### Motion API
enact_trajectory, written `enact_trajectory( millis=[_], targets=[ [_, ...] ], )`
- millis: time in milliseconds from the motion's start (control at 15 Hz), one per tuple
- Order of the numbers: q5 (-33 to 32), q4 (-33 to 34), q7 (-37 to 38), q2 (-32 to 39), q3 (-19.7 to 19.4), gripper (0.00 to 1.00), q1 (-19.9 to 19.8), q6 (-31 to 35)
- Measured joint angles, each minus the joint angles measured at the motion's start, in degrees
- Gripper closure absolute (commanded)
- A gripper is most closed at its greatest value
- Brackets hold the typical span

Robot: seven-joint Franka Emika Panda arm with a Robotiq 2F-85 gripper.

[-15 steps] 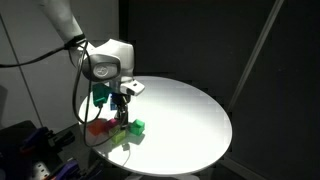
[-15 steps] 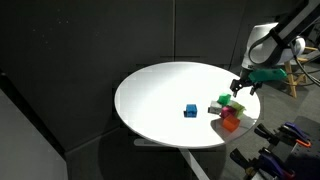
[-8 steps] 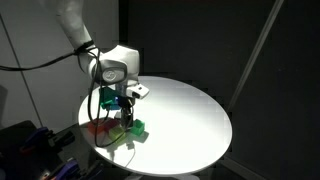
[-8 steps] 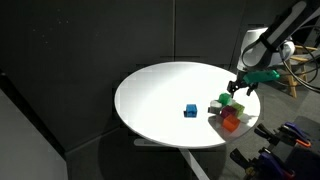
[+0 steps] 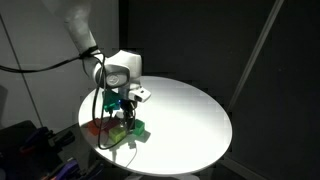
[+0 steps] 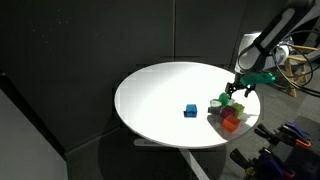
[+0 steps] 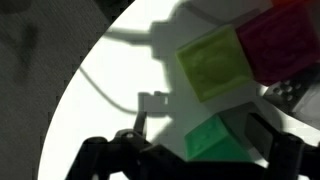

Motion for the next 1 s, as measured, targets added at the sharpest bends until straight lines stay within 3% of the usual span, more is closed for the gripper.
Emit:
enact_trajectory(
  millis=[1000],
  targets=[
    [1.6, 0.0, -0.2, 3.4, 0.5, 0.00, 0.0, 3.7]
  ],
)
